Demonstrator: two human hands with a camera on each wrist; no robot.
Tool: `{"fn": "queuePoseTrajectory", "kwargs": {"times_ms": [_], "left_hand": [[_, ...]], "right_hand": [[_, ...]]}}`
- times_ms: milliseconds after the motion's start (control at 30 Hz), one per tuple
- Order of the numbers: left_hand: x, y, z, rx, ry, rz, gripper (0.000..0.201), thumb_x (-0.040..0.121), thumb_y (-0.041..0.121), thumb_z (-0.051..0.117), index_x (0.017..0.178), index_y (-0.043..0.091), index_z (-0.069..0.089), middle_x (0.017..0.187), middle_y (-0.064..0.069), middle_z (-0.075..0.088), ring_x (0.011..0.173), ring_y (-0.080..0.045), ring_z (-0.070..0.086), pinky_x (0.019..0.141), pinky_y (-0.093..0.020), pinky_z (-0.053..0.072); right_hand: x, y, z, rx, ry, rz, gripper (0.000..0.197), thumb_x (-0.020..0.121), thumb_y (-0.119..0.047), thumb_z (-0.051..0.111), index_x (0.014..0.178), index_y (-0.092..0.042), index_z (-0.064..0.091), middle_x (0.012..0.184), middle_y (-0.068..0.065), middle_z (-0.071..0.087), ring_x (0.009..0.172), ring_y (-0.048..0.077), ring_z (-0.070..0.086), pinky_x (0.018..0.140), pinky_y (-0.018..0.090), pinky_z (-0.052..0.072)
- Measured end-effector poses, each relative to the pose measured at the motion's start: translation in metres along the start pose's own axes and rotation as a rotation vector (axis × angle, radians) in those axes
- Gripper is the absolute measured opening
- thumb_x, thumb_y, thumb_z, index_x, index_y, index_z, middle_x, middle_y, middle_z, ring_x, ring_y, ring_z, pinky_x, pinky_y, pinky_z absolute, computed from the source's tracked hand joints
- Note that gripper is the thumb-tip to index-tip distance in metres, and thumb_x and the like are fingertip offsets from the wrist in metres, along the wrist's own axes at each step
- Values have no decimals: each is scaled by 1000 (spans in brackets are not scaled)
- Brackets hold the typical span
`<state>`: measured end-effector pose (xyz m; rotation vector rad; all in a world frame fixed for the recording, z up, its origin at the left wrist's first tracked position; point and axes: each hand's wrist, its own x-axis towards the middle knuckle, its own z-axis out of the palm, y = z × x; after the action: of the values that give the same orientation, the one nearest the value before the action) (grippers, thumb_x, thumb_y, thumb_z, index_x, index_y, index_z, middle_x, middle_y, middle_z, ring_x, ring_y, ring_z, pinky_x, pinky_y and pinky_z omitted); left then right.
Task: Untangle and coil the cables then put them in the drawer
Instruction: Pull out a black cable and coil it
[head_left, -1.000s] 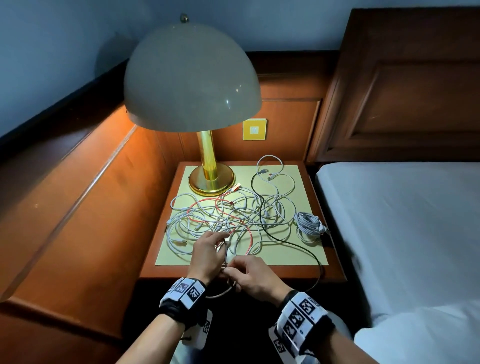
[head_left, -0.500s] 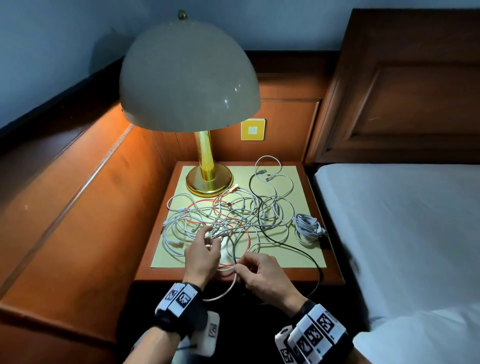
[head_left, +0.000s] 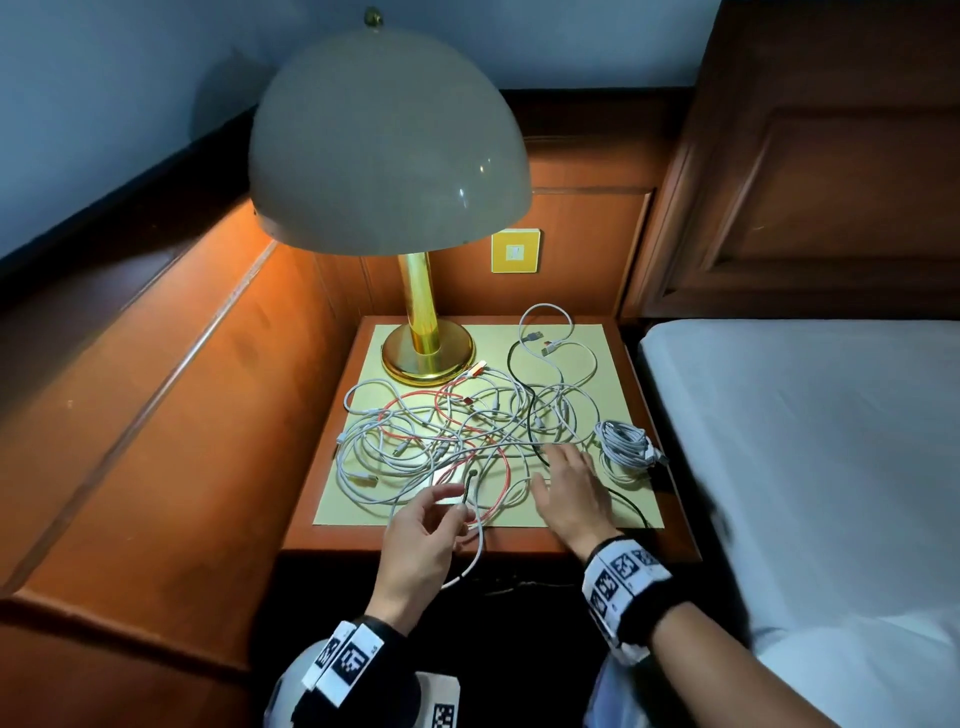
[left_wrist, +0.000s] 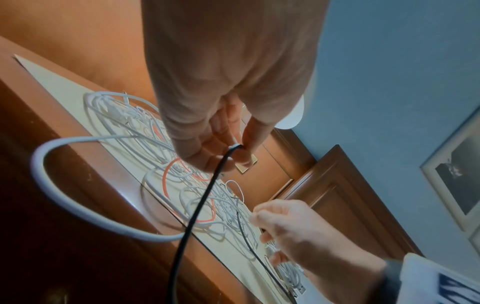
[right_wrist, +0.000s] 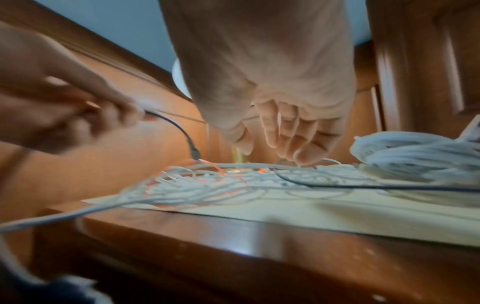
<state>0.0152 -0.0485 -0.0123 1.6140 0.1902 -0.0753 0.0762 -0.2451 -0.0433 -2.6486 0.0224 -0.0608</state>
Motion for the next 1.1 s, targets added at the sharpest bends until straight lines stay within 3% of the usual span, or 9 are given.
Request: {"fn": "queuePoseTrajectory", "kwargs": {"times_ms": [200,400,567,667,733,833,900,1000,1100], "left_hand": [[-5,-4,-5,-58,-10,-32,20,96,7,65,109,21,70,89,-12,76,80,-22,74,70,-31,58],[-1,-3,3,-70,-30,-23,19,98,-3,57,103,7,72,82,-5,69,73,-20,70,72,-32,60],[18,-9,22,61,-16,-59,13,98,17,63,102,16,75,99,-5,73,87,-20,73,75,-40,64],[30,-6,38,113,-53,-66,20,98,28,63,100,11,74,93,-5,71,83,-15,71,66,-32,62],[36,-2,46,210,-56,-49,24,98,32,63,90,12,75,80,1,72,75,-10,69,63,-30,60],[44,-2,52,281,-41,-65,22,93,34,68,85,16,78,75,2,75,75,-18,72,72,-43,62],[48,-5,52,279,-13,-73,19,91,32,69,82,17,78,71,1,74,70,-20,71,72,-45,62],[45,-1,50,245,5,-63,19,93,27,69,82,14,78,72,-5,75,66,-19,70,66,-41,61],[39,0,47,235,-4,-57,19,94,25,68,84,12,78,74,-7,75,70,-20,72,59,-32,59]], "right_hand": [[28,25,16,-40,-81,102,32,103,-29,48,128,-14,60,131,4,56,126,25,44,96,39,46],[11,14,17,137,90,-36,18,99,-21,55,103,-10,68,106,7,64,102,24,56,81,34,46],[-22,3,12,268,111,-174,7,92,-22,63,89,-16,67,87,-2,62,82,14,57,73,28,49],[-35,0,9,350,30,-237,5,88,-22,63,87,-18,66,85,-5,63,80,10,57,75,24,48],[-41,-3,6,373,-43,-261,10,86,-23,61,91,-17,67,89,-2,65,83,11,58,78,24,48],[-41,-2,2,397,-121,-262,14,84,-19,61,96,-16,69,90,-4,66,83,9,58,78,18,44],[-32,4,0,440,-86,-199,15,85,-12,63,99,-14,69,89,-5,67,80,8,59,74,19,45],[-7,16,3,375,22,-84,35,92,-11,59,126,-17,61,106,3,66,81,18,60,78,30,51],[23,23,7,257,-14,-21,50,97,-16,54,146,-22,49,126,6,61,107,25,61,92,34,49]]}}
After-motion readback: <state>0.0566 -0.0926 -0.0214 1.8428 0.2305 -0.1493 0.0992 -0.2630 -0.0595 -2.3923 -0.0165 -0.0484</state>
